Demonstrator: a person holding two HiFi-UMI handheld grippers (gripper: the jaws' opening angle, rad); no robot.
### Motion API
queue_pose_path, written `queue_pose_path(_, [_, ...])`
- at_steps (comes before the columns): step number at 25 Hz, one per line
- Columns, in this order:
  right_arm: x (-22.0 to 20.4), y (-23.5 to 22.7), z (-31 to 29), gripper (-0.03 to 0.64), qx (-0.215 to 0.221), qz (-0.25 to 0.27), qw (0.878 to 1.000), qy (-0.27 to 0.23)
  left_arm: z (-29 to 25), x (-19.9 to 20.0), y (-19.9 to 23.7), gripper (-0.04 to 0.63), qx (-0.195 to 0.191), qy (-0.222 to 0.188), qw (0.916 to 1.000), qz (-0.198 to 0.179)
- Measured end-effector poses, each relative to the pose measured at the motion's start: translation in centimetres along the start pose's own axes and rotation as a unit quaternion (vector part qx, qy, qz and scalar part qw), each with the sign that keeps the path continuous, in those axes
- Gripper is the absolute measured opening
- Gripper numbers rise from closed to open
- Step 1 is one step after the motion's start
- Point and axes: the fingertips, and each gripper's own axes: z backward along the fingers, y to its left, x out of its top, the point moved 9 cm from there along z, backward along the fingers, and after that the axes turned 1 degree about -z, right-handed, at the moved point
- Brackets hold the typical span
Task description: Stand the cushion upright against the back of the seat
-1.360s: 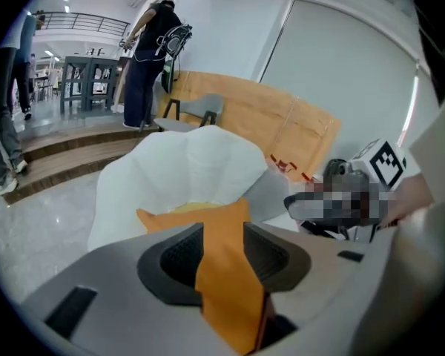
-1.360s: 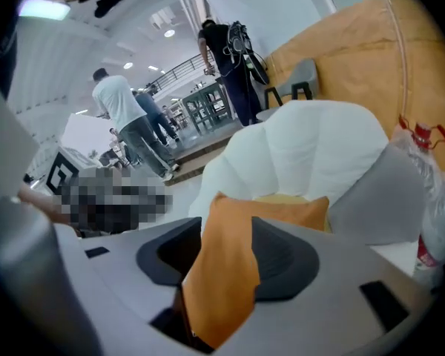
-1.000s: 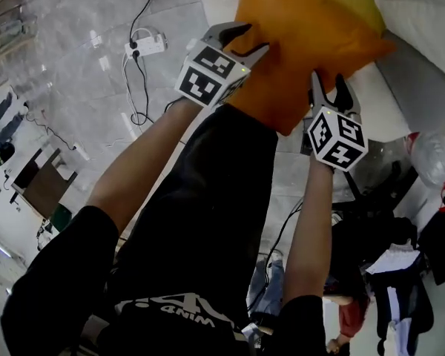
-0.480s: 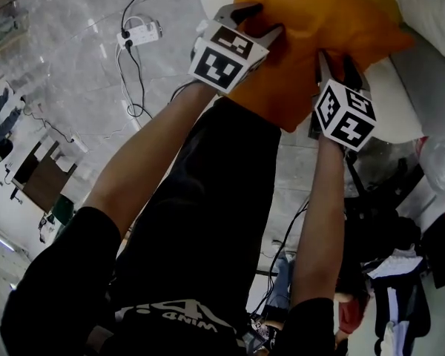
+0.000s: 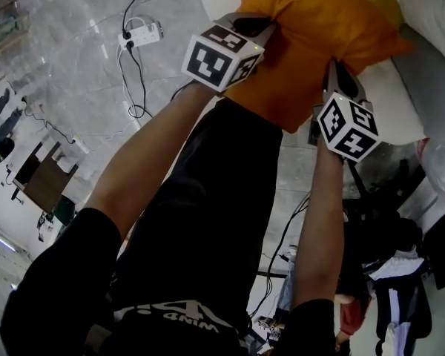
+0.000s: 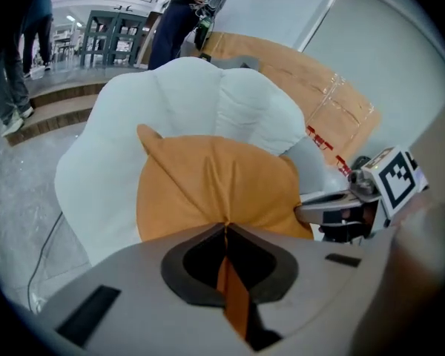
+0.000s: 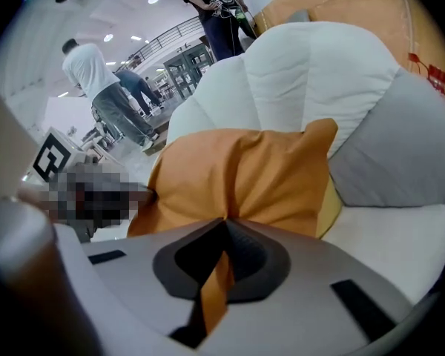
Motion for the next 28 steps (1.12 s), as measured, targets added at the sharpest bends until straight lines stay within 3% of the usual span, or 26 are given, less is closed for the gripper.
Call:
queue_pose_path(3, [0.0, 0.3, 0.2, 0.026, 0.002, 0.007, 1.0, -0.006, 0.4, -0.1, 0.4, 0.014, -0.01, -0.006, 0.9998, 0.017])
queue_pose_path(7, [-0.2, 0.5, 1.1, 0.025, 0.001, 0.024, 0.999, -0.029, 1.2, 0.2, 0.0, 0.012, -0.026, -0.007, 0.9996, 0.01])
queue_pose_path(17, [-0.8, 1.0, 5.5, 0.025, 0.022, -0.005, 0.998, -0.06, 5.1, 0.7, -2.9, 0.012, -0.043, -0.003, 0.9987, 0.026])
queue_pose_path(21, [1.1, 0.8, 8.7, 0.025, 0.014, -0.015, 0.996, -0.081, 7.4, 3.6, -5.2, 0.012, -0.052, -0.014, 0.9984, 0.015])
queue_pose_path(28, [9.6, 0.0, 13.4, 0.025, 0.006, 0.003, 0.987, -0.16, 10.3, 13.1, -7.5, 0.012, -0.058, -0.083, 0.9941, -0.039])
